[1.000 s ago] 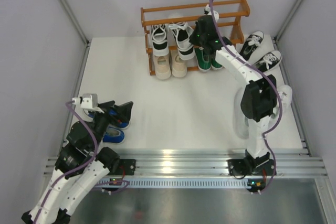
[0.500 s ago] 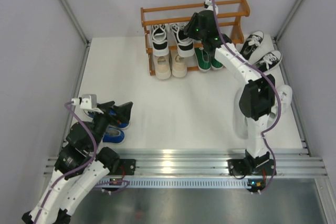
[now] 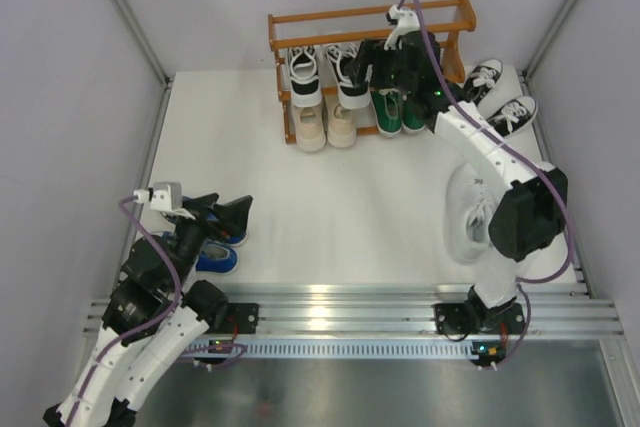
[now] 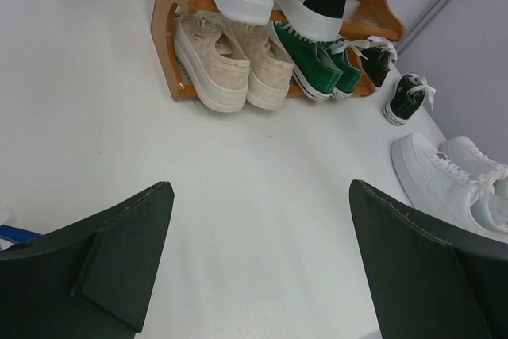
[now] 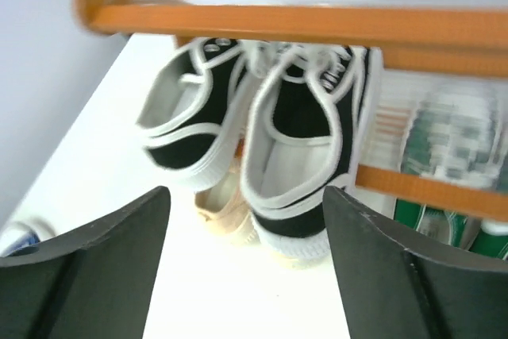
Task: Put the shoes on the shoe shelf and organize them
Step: Place the shoe at the shoe shelf.
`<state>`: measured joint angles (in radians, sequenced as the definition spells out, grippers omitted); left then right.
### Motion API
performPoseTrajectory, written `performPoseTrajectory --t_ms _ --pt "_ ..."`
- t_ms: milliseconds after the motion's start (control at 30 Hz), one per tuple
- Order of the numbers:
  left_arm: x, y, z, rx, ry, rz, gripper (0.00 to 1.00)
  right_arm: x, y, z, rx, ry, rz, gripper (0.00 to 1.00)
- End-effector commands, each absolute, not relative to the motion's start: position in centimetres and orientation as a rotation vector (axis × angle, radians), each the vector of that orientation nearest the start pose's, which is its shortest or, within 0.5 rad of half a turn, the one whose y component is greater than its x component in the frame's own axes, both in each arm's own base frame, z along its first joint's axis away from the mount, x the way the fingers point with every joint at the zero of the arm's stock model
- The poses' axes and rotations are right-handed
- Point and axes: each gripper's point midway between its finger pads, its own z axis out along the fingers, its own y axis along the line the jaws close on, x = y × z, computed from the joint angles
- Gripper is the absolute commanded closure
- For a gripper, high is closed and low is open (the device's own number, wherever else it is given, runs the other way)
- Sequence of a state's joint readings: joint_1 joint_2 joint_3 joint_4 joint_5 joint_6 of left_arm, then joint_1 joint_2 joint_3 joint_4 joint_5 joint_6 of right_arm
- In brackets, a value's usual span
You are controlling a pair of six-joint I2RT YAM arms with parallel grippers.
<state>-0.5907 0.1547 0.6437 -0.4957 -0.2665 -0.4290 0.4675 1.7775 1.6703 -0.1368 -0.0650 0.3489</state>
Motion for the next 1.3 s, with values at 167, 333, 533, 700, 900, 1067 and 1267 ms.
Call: performPoseTrajectory --t_ms 167,333,533,700,900,1067,1267 --pt "16.7 -8.0 29.8 -0.08 1.547 -0.625 0.03 41.8 29.3 31.7 -1.002 1.518 0.648 0.05" --pt "16.2 -7.5 29.7 -0.087 1.538 -0.622 0.03 44.2 28.0 28.8 -1.064 1.566 0.503 0.08" --pt "16.0 -7.2 29.2 -0.097 1.545 -0.616 0.02 46.9 27.3 27.3 -1.035 1.63 0.404 0.15" --pt "16.0 -7.1 29.0 -0.101 1.544 -0.61 0.02 48.7 26.8 26.6 -0.978 1.656 0.341 0.23" --pt "16.1 -7.1 28.9 -0.099 1.547 -0.605 0.02 50.2 27.1 26.5 -0.92 1.673 0.341 0.43" --pt "16.2 -7.1 28.7 -0.101 1.551 -0.601 0.02 51.2 28.3 26.1 -0.897 1.696 0.389 0.58" --pt "16.2 -7.0 28.7 -0.105 1.55 -0.595 0.02 51.6 29.9 26.5 -0.828 1.71 0.507 0.77"
